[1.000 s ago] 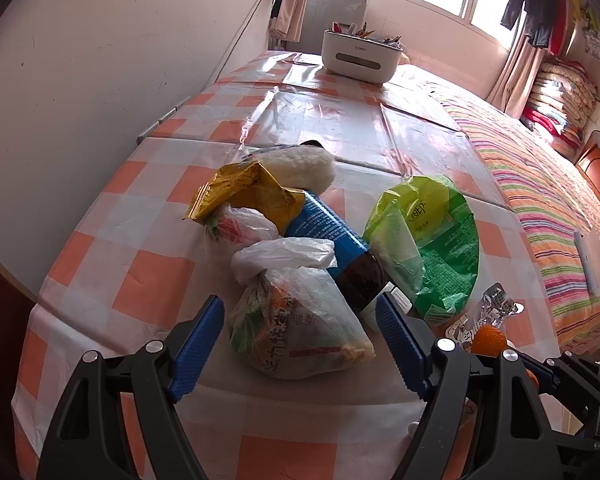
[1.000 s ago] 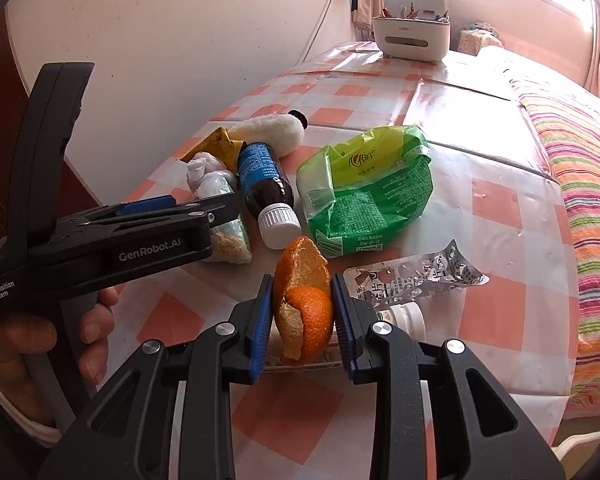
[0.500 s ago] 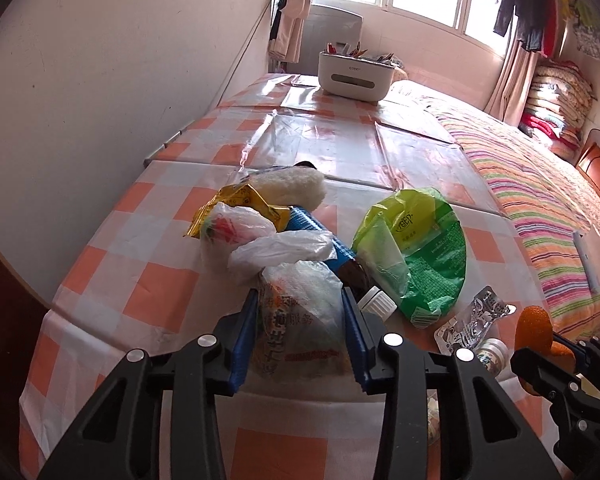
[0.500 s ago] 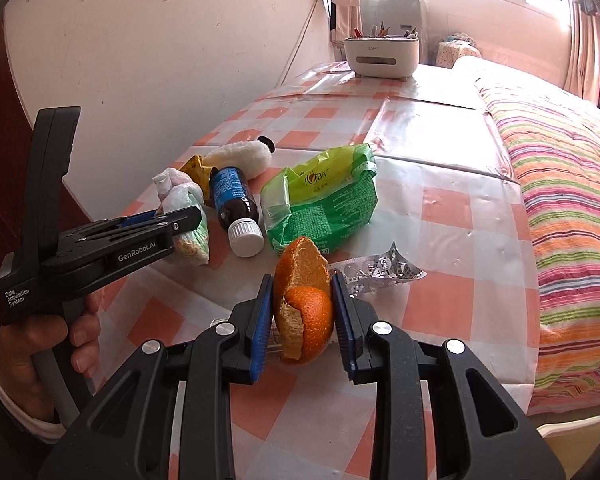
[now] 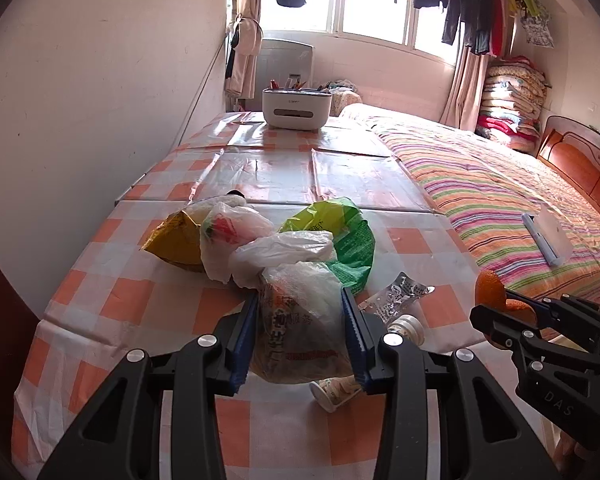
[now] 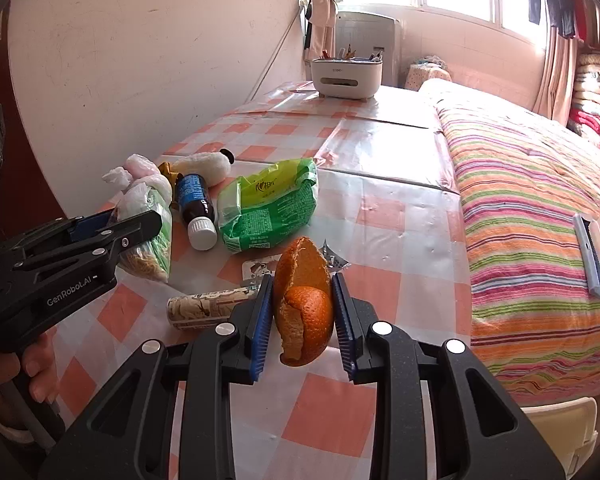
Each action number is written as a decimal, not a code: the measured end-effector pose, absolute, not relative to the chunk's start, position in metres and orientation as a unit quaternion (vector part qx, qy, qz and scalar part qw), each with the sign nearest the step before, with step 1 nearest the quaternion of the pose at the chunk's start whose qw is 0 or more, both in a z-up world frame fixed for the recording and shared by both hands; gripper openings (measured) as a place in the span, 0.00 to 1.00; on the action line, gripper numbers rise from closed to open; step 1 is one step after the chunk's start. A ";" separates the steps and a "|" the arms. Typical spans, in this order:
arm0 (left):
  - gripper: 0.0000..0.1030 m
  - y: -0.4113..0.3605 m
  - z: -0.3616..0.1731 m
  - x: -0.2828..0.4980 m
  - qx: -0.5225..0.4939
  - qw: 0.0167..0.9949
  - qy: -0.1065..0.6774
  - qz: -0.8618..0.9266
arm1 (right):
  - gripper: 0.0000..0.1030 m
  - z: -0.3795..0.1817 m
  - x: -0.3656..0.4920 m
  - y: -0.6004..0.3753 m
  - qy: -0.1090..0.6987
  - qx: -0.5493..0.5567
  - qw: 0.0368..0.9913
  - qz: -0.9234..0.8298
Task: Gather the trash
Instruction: 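Grasp the clear plastic snack bag with the left tool while the right tool lifts the orange peel, then carry the orange peel over the bin with the right tool and release it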
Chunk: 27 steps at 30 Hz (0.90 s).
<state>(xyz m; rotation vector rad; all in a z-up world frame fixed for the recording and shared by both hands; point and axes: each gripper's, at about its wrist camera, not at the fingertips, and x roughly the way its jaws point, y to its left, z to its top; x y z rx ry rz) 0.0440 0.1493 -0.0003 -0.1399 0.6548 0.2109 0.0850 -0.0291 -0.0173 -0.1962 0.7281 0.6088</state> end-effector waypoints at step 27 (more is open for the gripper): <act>0.38 0.022 0.003 0.041 -0.015 0.947 0.318 -0.034 | 0.27 -0.015 0.071 -0.148 0.337 -0.068 0.920 0.188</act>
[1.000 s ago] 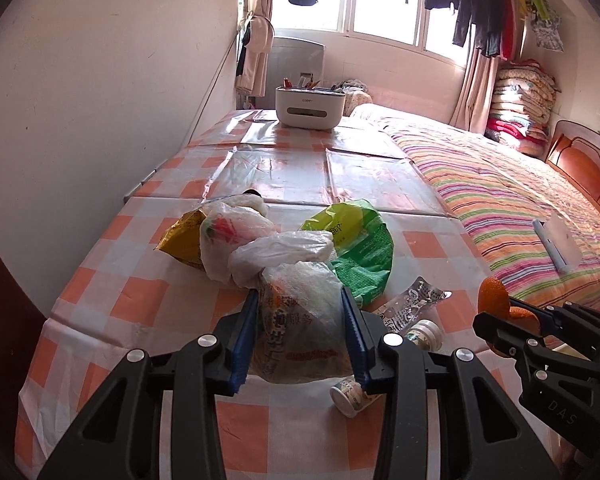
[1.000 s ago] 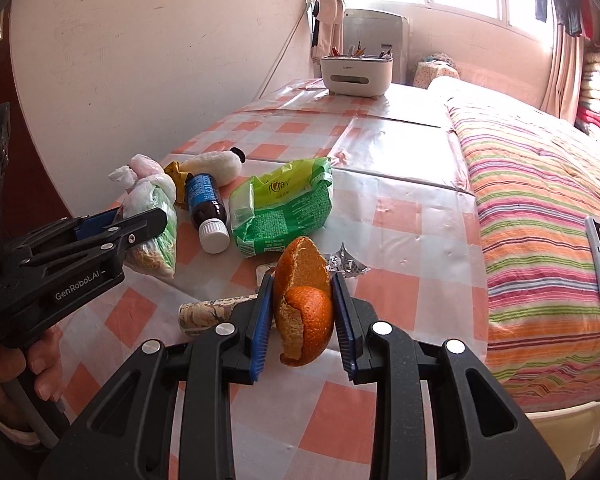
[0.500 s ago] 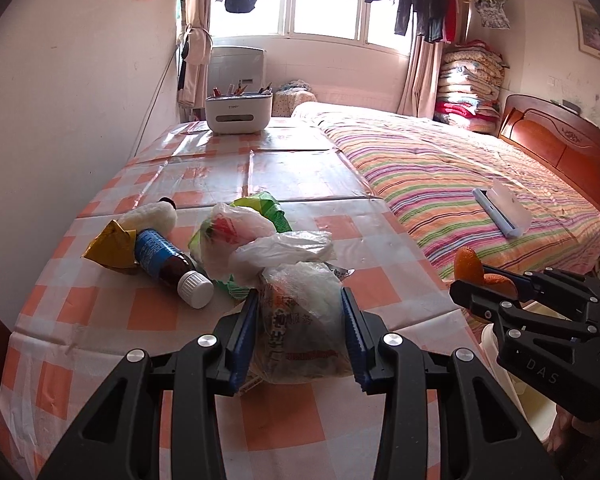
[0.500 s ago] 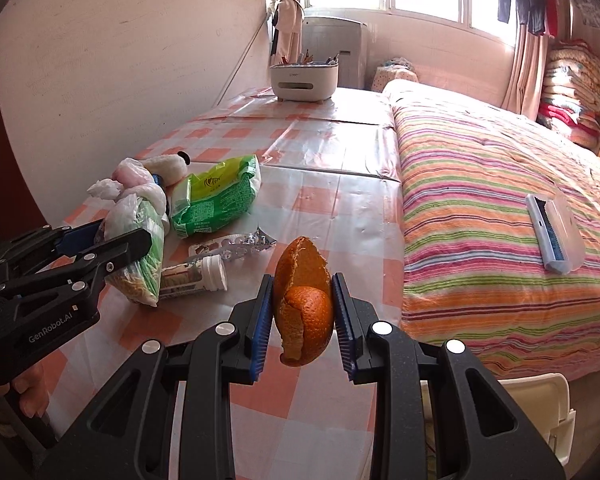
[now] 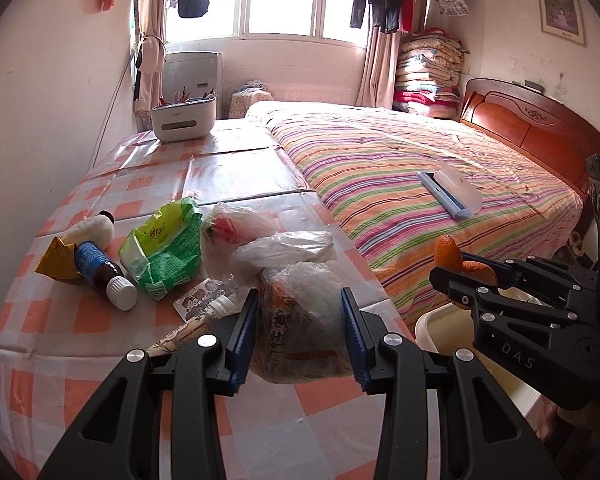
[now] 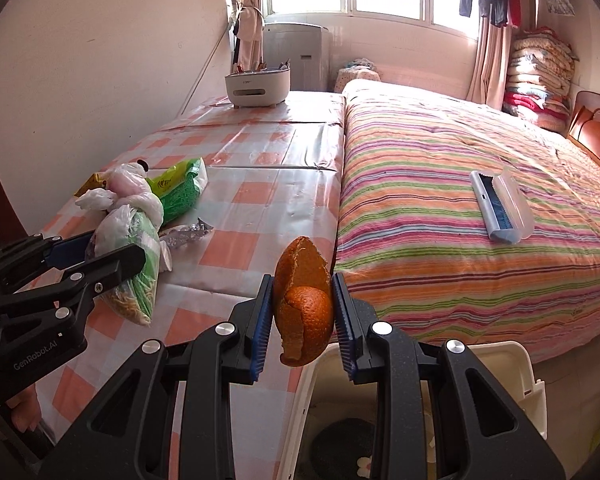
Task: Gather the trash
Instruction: 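Carry the orange peel over the bin with the right tool and release it, then carry the clear snack bag over the bin with the left tool and release it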
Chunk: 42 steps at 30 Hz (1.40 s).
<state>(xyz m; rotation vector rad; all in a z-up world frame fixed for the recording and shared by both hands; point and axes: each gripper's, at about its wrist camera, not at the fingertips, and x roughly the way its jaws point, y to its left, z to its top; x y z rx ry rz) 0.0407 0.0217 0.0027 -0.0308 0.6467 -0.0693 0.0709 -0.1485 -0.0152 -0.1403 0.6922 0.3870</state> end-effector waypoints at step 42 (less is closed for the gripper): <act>0.38 -0.081 0.001 0.034 0.017 0.933 0.336 -0.126 | 0.67 -0.024 0.047 -0.278 0.311 0.020 0.949 0.041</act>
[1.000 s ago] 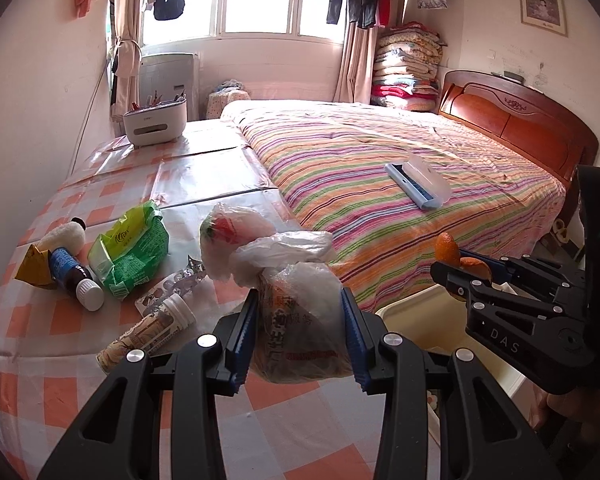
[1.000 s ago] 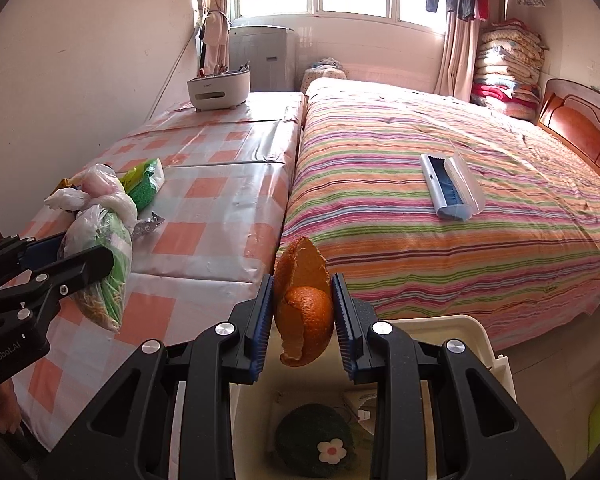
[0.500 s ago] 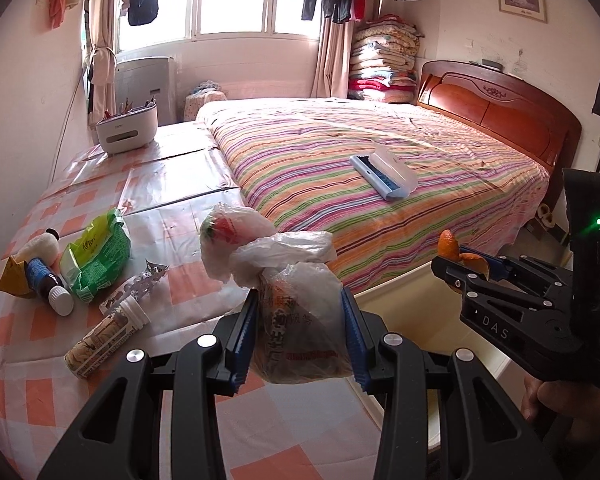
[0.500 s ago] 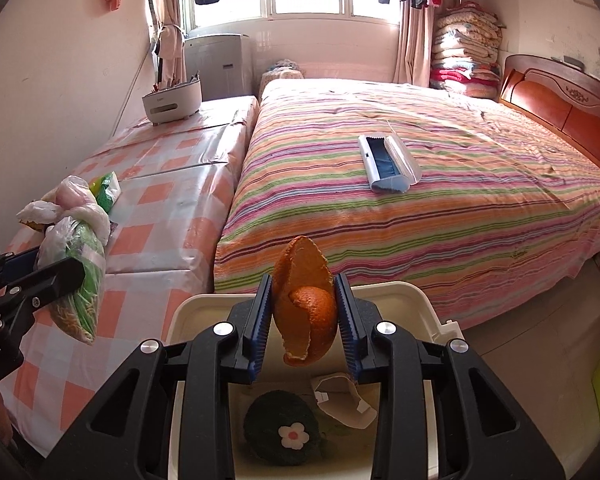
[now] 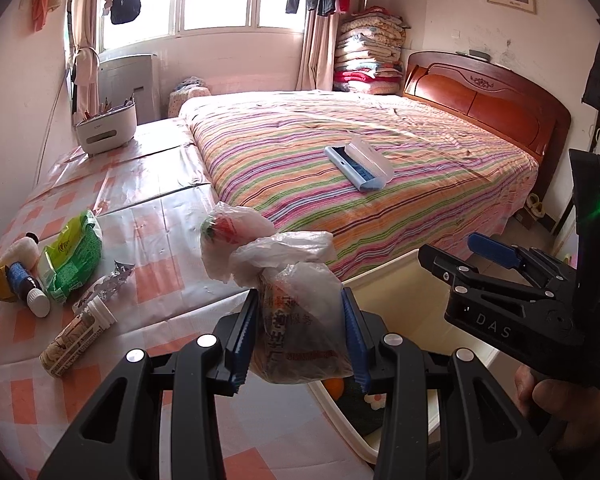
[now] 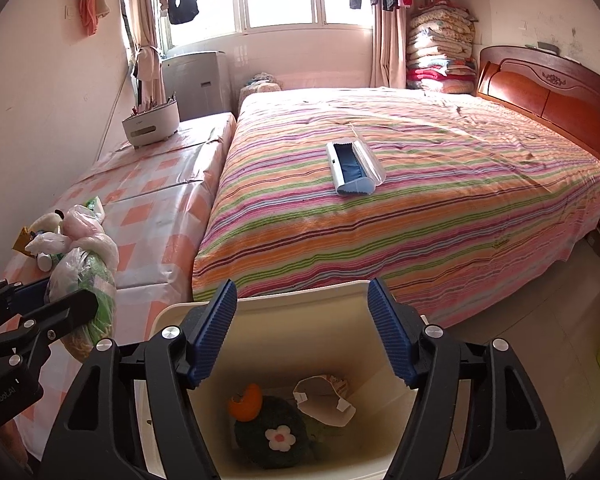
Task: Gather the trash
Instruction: 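Carry the clear snack bag over the bin with the left tool and release it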
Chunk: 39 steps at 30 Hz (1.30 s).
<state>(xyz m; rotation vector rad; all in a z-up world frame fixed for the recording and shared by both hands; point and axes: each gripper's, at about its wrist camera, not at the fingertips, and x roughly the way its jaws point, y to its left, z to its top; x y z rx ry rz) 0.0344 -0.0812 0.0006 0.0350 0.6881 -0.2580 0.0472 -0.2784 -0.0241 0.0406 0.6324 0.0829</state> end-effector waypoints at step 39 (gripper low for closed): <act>0.61 -0.139 -0.010 0.048 0.040 0.915 0.362 -0.173 | 0.74 -0.015 0.041 -0.324 0.284 0.085 0.955 -0.017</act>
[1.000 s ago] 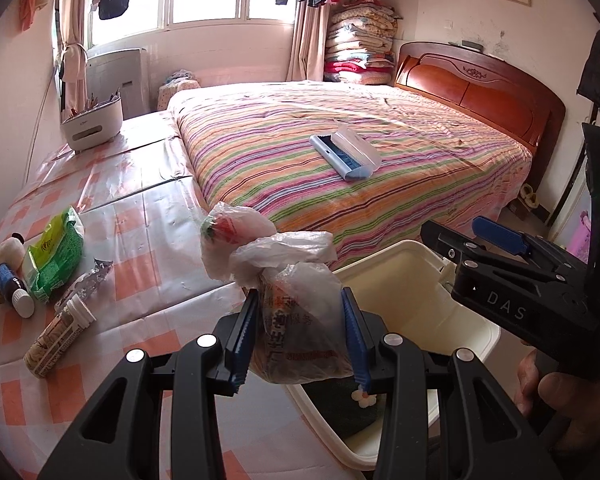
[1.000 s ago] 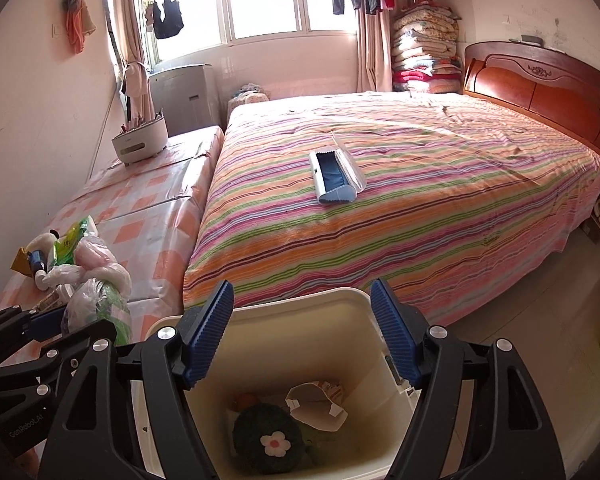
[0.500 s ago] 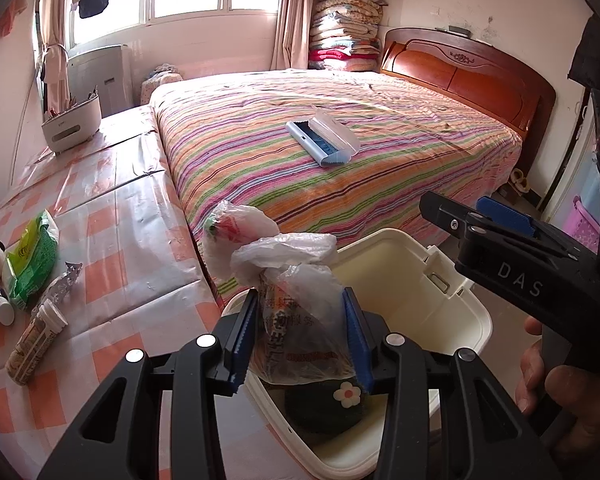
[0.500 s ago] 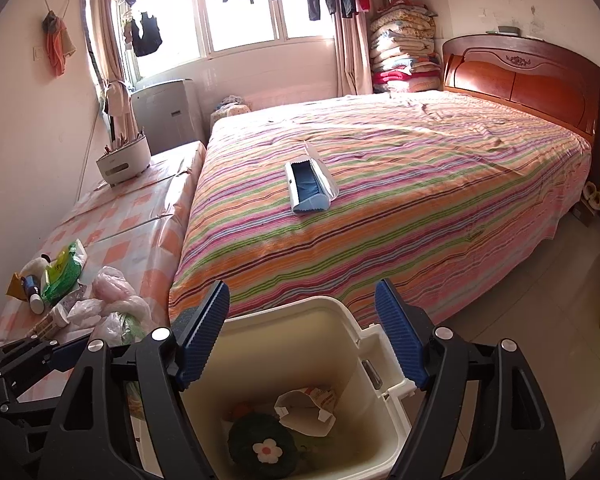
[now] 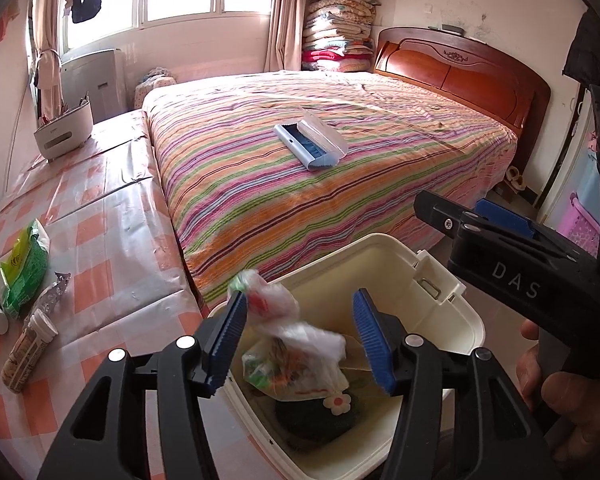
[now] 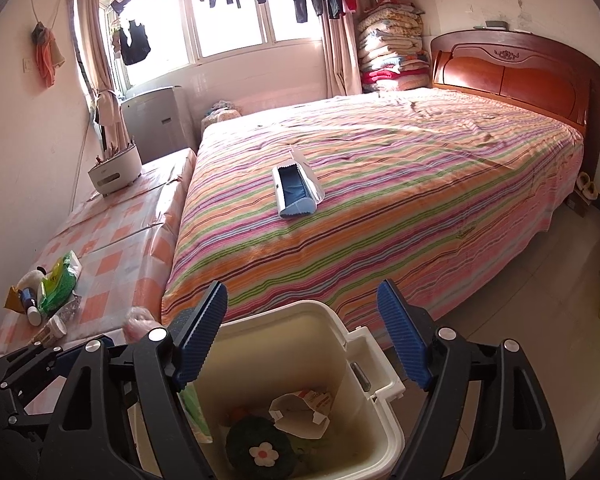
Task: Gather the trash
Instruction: 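Carry the clear snack bag over the bin with the left tool and release it, then move both tools back to the table toward the yellow packet and green bag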
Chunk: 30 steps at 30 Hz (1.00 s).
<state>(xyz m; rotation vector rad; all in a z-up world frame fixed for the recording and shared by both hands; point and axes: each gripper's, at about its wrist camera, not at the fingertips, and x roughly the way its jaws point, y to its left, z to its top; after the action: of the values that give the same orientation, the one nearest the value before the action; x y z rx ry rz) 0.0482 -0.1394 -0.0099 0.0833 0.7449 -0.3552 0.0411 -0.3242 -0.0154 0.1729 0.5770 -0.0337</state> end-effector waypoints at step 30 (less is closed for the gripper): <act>0.68 -0.032 0.002 0.060 0.049 0.934 0.346 -0.076 | 0.89 -0.016 0.060 -0.264 0.293 0.052 0.954 0.030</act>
<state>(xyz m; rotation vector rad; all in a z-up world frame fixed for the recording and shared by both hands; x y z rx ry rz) 0.0596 -0.0315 0.0023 0.1002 0.7082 -0.1564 0.0600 -0.2636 -0.0160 0.1053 0.5948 0.0606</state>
